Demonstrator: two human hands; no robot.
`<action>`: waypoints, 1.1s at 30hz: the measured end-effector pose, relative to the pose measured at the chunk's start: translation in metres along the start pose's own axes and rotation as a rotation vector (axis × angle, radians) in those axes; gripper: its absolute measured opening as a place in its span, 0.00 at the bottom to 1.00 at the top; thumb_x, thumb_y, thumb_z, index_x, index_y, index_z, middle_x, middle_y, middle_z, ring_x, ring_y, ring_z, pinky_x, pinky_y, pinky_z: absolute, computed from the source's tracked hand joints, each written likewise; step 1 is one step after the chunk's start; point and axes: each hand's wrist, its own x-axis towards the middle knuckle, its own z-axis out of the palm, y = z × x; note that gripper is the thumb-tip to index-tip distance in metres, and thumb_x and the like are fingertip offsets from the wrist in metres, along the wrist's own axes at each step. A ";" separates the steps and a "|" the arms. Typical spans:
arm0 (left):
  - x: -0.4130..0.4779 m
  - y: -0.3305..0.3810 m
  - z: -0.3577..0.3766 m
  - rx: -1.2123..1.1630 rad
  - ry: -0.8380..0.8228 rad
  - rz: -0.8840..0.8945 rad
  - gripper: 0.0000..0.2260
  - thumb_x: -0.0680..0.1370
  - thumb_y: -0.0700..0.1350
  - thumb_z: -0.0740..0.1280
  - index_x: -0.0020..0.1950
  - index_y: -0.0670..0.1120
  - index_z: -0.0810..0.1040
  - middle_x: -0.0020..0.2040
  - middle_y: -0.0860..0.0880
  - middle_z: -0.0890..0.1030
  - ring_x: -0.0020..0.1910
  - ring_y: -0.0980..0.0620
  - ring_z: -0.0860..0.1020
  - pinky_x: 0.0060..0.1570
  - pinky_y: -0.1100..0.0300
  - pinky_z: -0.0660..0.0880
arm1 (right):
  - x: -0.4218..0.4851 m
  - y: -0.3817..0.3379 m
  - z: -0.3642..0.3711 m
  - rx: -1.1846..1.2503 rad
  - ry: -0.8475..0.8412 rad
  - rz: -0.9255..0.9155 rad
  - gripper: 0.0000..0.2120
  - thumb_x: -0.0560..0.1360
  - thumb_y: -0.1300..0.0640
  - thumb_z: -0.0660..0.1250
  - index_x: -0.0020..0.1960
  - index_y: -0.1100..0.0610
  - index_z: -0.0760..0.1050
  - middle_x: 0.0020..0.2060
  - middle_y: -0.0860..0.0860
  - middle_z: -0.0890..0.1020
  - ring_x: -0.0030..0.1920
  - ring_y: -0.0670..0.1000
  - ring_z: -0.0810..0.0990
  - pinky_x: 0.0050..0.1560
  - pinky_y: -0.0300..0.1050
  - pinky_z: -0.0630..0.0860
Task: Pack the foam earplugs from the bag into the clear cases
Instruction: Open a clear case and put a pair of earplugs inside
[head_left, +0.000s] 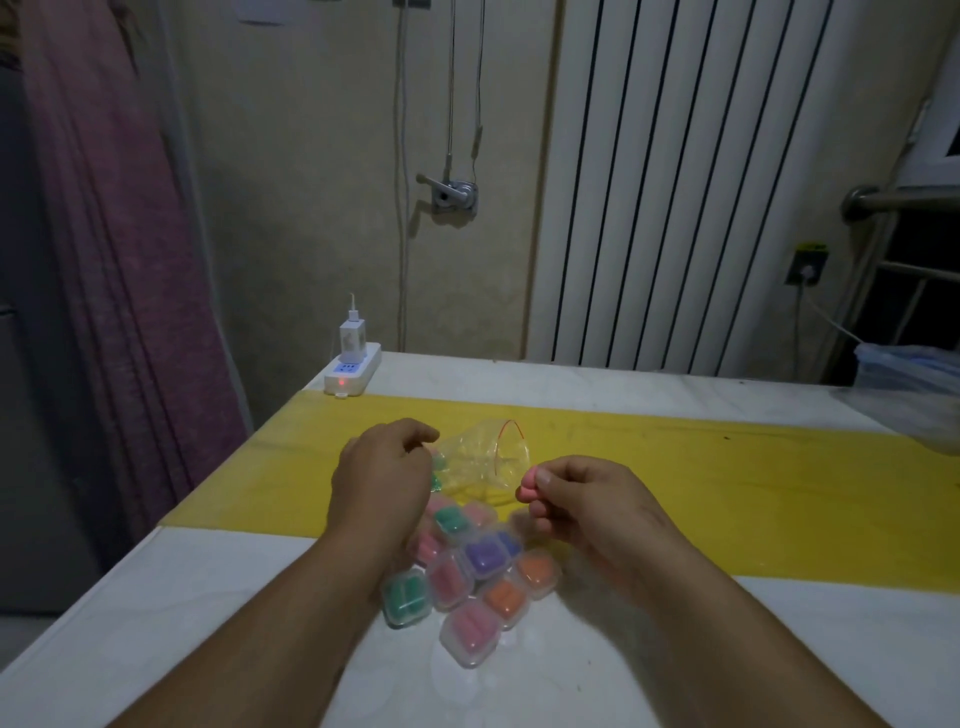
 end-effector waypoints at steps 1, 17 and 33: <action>-0.002 0.002 -0.001 0.027 0.019 0.067 0.12 0.76 0.42 0.62 0.51 0.55 0.82 0.51 0.55 0.80 0.54 0.50 0.74 0.57 0.50 0.72 | 0.000 0.002 0.001 0.002 -0.022 0.011 0.08 0.78 0.68 0.63 0.42 0.67 0.79 0.35 0.57 0.81 0.31 0.50 0.76 0.32 0.40 0.77; -0.028 0.029 -0.001 -0.327 -0.270 0.131 0.11 0.73 0.37 0.73 0.48 0.53 0.79 0.40 0.53 0.83 0.41 0.61 0.81 0.41 0.66 0.79 | -0.004 0.000 0.010 -0.026 -0.031 -0.092 0.06 0.77 0.68 0.66 0.41 0.65 0.78 0.31 0.56 0.81 0.30 0.50 0.76 0.34 0.43 0.76; -0.022 0.026 -0.003 -0.652 -0.321 -0.025 0.06 0.74 0.36 0.71 0.50 0.44 0.83 0.45 0.46 0.84 0.46 0.50 0.83 0.47 0.61 0.81 | -0.007 -0.004 0.006 -0.168 0.053 -0.240 0.06 0.69 0.68 0.73 0.40 0.60 0.80 0.38 0.59 0.85 0.35 0.52 0.79 0.39 0.49 0.78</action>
